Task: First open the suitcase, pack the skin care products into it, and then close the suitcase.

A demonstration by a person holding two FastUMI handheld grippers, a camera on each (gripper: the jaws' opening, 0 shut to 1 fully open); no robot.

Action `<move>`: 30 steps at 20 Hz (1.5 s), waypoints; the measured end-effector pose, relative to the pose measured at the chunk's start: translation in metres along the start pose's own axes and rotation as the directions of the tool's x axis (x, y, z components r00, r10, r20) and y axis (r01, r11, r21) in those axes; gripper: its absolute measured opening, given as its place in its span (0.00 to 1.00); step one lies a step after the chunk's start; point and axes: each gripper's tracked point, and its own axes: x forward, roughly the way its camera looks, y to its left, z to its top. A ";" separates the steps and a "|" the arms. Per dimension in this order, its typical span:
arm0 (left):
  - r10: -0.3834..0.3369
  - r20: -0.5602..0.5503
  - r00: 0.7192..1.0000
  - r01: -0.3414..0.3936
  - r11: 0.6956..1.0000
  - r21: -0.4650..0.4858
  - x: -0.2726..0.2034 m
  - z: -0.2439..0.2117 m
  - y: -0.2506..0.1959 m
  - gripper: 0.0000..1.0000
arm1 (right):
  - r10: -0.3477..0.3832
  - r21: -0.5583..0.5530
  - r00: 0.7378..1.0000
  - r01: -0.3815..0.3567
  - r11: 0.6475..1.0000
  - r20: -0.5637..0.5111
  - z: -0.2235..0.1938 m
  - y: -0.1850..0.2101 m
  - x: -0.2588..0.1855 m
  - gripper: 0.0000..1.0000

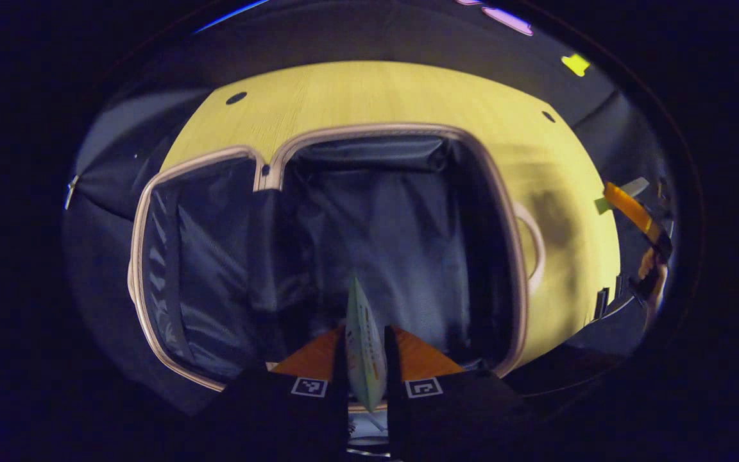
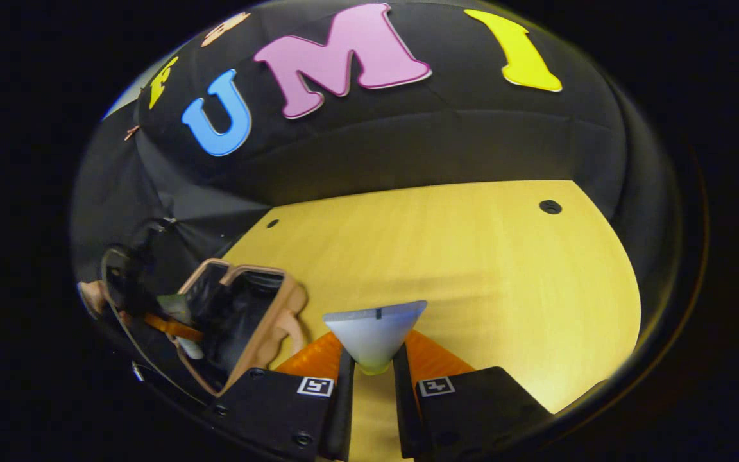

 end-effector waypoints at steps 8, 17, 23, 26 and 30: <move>-0.073 -0.054 0.996 0.073 0.997 -0.003 0.023 -0.010 0.000 0.43 | 0.113 -0.081 0.987 -0.122 0.989 -0.114 -0.030 0.132 0.016 0.33; 0.004 0.345 0.939 0.000 1.000 -0.011 -0.079 0.006 0.100 0.69 | 0.011 0.014 0.826 -0.004 1.000 -0.563 -0.145 0.194 0.064 0.35; 0.158 0.365 0.917 -0.071 0.968 -0.241 -0.093 -0.037 0.236 0.72 | -0.040 0.093 0.722 0.144 0.985 -0.691 -0.184 0.212 0.079 0.38; 0.218 0.372 0.902 -0.067 0.924 -0.377 -0.091 -0.042 0.287 0.73 | -0.027 0.106 0.751 0.129 0.986 -0.660 -0.179 0.222 0.072 0.43; 0.206 0.378 0.903 0.031 0.845 -0.534 -0.075 -0.039 0.317 0.75 | 0.043 0.059 0.829 -0.012 0.998 -0.557 -0.154 0.244 0.041 0.98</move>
